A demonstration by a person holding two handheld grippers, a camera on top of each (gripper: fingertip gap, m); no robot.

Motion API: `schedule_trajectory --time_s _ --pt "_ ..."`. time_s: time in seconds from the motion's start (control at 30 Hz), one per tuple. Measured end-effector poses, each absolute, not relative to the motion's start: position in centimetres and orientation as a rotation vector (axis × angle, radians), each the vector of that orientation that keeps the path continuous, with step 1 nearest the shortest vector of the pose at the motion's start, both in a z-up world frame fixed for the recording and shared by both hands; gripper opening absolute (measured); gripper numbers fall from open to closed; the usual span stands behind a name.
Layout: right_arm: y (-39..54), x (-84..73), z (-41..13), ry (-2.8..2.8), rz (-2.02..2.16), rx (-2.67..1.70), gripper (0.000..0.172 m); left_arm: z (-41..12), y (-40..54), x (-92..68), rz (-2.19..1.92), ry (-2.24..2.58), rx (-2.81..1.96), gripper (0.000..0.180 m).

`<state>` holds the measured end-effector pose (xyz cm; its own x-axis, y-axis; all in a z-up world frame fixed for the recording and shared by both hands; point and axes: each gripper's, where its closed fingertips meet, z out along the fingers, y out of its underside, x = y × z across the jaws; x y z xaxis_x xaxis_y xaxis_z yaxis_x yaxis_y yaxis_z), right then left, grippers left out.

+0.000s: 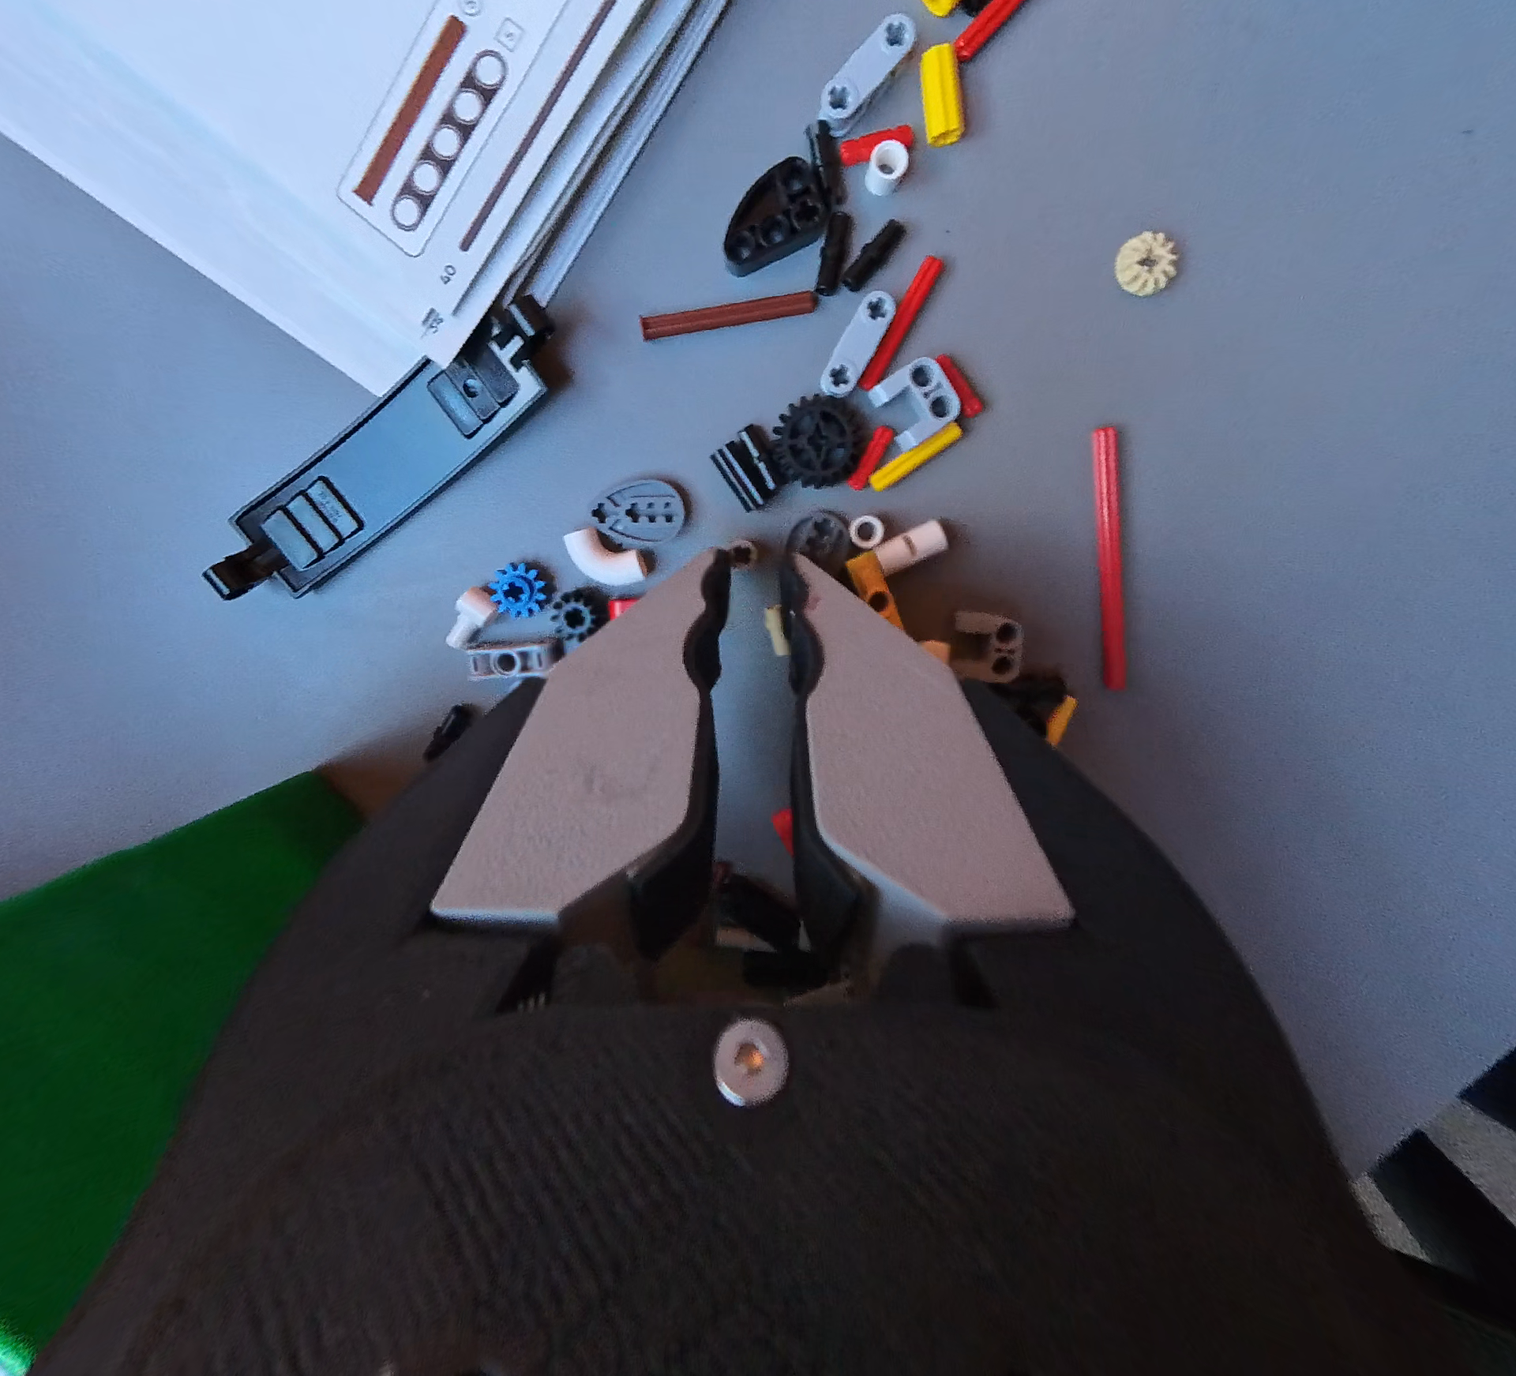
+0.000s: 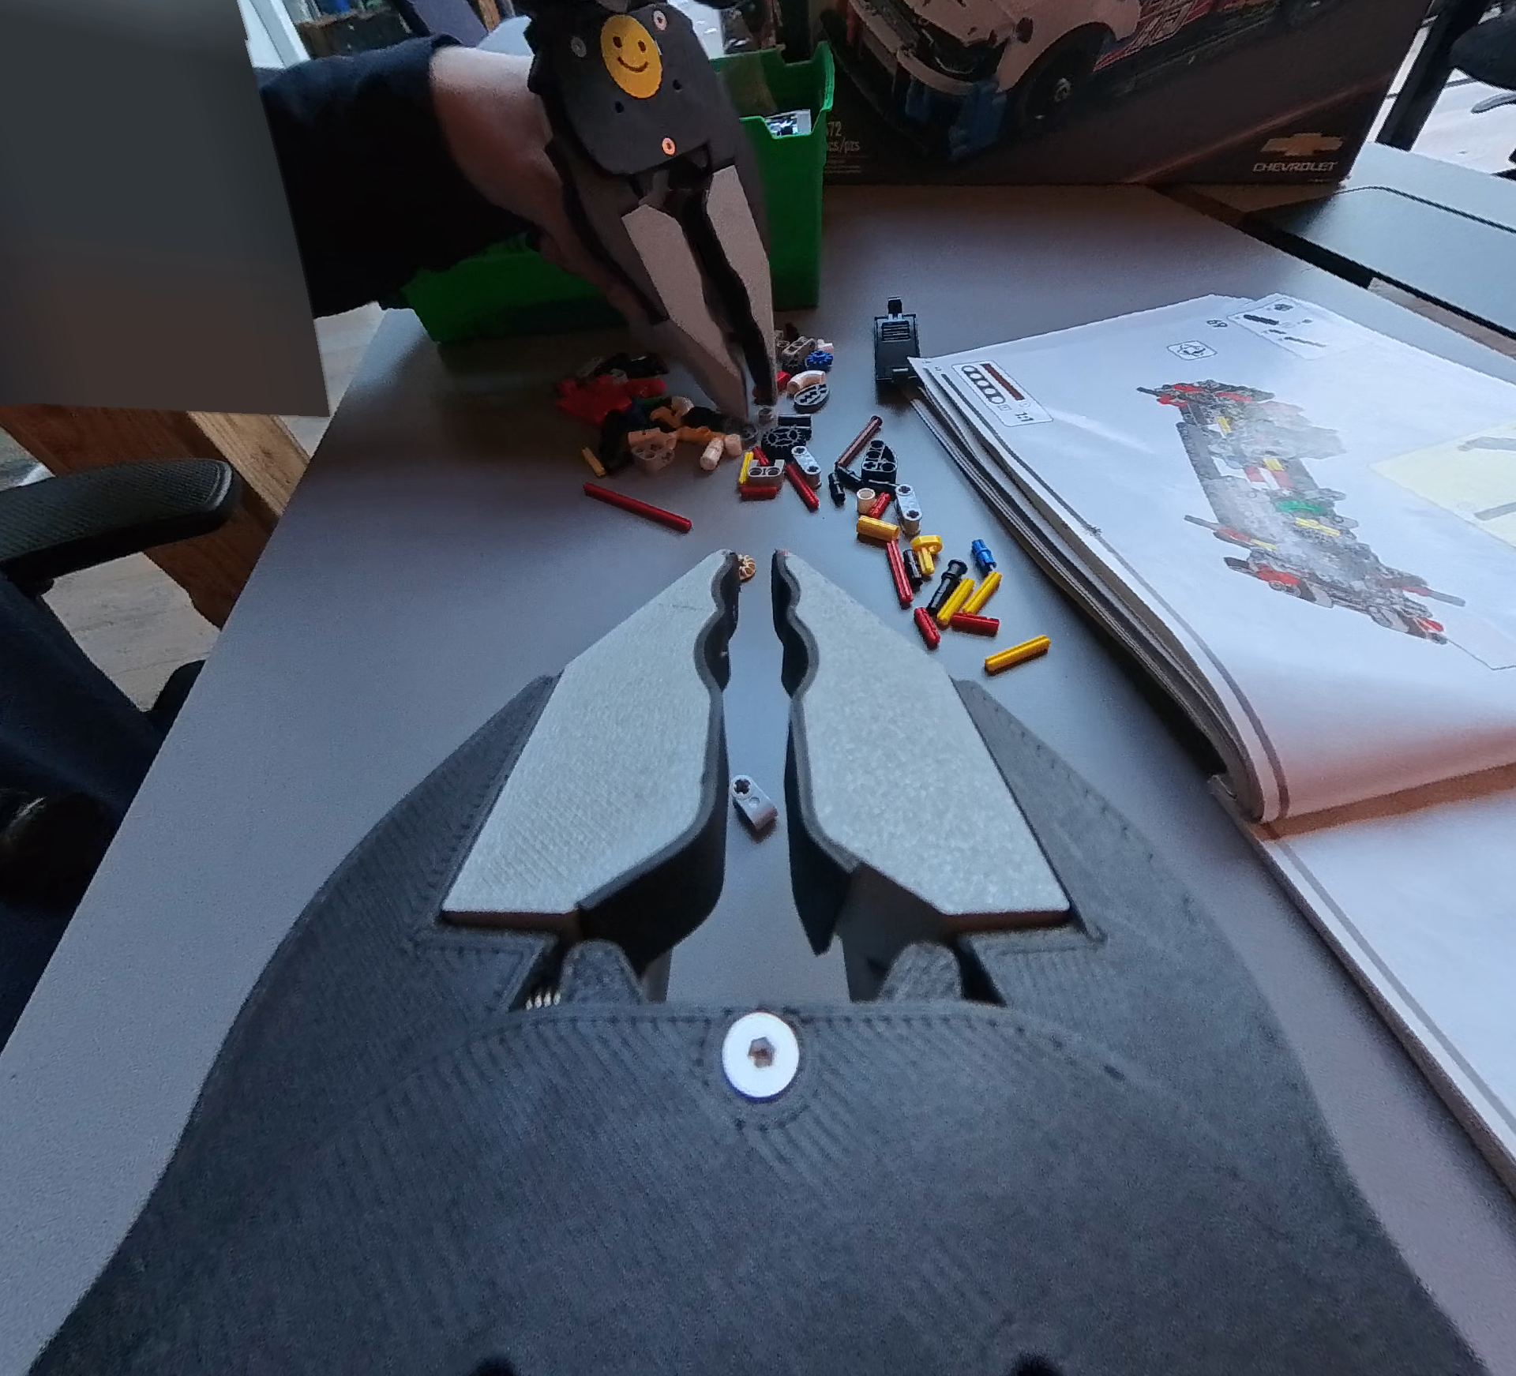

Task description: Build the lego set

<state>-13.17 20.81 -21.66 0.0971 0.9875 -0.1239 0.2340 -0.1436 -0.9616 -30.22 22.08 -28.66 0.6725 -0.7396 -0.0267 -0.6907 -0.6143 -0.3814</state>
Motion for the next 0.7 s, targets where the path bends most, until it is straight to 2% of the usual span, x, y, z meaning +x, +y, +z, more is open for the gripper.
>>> schedule_trajectory --time_s 0.13,0.27,0.7 --pt "20.8 -13.2 -21.6 -1.253 1.125 -1.529 0.004 -28.1 21.9 -30.4 -0.172 1.126 -2.518 0.025" --pt "20.9 -13.2 -21.7 -1.255 1.128 -1.533 0.004 -27.1 22.7 -30.3 -0.199 1.081 -2.475 0.020" --pt "21.0 -13.1 -21.5 -1.235 1.155 -1.540 0.004 -28.9 22.5 -30.2 -0.150 1.145 -2.508 0.012"
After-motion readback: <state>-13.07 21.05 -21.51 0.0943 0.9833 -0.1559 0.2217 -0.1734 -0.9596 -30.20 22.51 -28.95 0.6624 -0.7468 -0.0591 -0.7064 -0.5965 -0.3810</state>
